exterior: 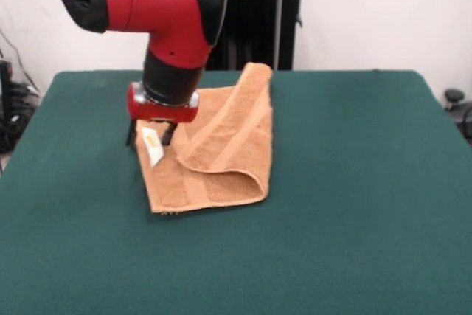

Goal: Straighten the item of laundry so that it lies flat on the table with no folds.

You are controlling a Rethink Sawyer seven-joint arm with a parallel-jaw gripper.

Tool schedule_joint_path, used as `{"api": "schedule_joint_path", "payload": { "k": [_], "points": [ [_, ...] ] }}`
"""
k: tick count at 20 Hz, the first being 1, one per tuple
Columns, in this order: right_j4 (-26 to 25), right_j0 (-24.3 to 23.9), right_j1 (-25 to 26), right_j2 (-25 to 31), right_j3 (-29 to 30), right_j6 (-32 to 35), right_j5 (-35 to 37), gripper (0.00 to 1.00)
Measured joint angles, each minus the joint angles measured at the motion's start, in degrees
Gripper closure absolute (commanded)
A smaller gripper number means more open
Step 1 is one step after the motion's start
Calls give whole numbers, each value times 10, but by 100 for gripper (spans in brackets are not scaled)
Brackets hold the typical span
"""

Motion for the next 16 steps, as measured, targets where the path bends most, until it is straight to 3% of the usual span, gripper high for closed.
{"api": "schedule_joint_path", "payload": {
  "k": [3,4,8,12,16],
  "points": [
    [-78,8,-3,-7,-10,0,-4,0],
    [-137,11,-1,-15,-20,1,-9,0],
    [-290,4,14,-42,-54,1,-31,0],
    [-372,-21,36,-68,-87,1,-51,0],
    [-382,-50,53,-93,-111,1,-54,0]
  ]
}}
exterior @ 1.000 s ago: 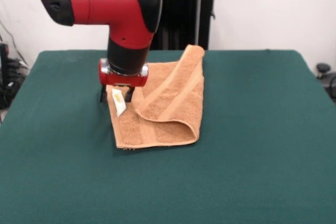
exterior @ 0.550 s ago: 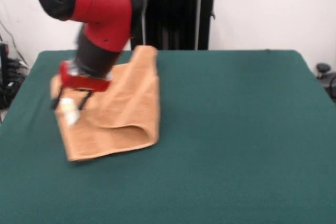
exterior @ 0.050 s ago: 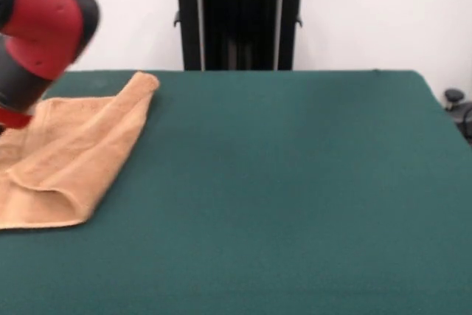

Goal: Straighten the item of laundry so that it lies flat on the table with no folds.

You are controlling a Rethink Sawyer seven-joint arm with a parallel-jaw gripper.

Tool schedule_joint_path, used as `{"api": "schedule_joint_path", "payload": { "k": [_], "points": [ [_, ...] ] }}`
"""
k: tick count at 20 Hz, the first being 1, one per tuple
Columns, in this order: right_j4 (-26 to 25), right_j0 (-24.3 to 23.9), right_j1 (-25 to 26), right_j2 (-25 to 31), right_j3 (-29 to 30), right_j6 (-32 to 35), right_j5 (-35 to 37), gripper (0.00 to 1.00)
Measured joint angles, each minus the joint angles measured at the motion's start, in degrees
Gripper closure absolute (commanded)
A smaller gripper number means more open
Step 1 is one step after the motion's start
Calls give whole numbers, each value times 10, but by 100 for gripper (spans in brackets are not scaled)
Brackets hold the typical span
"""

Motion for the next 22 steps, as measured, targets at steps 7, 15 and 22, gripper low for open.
{"api": "schedule_joint_path", "payload": {
  "k": [7,15,22],
  "points": [
    [57,-33,40,-30,-21,0,0,0],
    [107,-38,67,-50,-37,0,0,0],
    [123,-36,70,-57,-40,0,0,0]
  ]
}}
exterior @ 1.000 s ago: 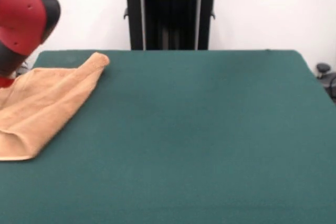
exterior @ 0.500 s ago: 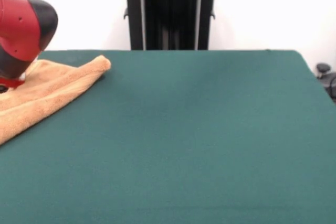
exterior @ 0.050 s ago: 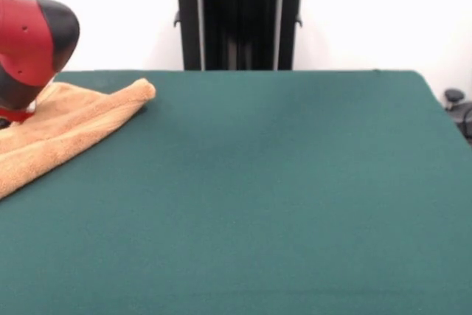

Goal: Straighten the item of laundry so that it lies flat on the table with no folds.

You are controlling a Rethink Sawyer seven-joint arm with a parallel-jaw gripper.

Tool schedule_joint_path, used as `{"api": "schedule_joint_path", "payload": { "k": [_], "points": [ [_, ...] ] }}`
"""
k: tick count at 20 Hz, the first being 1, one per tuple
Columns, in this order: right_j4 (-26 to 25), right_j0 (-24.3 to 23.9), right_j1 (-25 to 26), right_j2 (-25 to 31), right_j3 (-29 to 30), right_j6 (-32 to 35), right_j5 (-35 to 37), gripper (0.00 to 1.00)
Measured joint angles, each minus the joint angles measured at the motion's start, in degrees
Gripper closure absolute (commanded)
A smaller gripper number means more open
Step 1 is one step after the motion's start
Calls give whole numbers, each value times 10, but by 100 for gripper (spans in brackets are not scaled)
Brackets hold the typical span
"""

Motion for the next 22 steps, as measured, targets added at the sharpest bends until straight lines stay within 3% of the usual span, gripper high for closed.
{"api": "schedule_joint_path", "payload": {
  "k": [8,16,22],
  "points": [
    [55,-3,-2,-12,0,0,1,0],
    [201,0,-38,-14,28,0,5,0],
    [263,21,-65,-35,42,0,19,0]
  ]
}}
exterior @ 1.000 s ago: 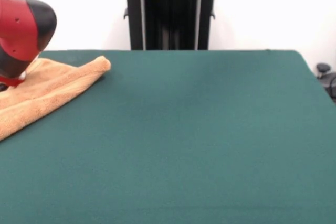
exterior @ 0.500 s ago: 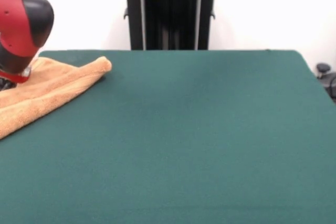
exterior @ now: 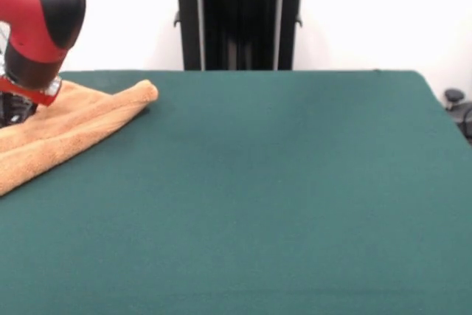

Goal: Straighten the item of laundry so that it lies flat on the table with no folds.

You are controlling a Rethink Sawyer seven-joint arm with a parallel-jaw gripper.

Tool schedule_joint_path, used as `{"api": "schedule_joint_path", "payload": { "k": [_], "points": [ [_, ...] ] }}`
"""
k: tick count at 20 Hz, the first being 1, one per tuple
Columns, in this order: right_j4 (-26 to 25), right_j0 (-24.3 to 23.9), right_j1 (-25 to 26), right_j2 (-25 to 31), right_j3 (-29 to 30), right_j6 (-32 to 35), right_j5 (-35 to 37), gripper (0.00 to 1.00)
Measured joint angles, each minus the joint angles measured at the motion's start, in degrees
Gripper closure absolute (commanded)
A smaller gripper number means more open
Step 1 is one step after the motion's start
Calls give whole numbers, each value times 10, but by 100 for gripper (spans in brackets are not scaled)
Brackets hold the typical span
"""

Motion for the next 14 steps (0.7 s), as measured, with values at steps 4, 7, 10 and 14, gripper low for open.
{"api": "schedule_joint_path", "payload": {
  "k": [4,7,10,14],
  "points": [
    [36,16,-9,-15,10,0,2,0],
    [63,32,-10,-23,18,0,2,0],
    [86,47,-11,-29,27,0,2,0],
    [109,69,-10,-36,37,0,2,0]
  ]
}}
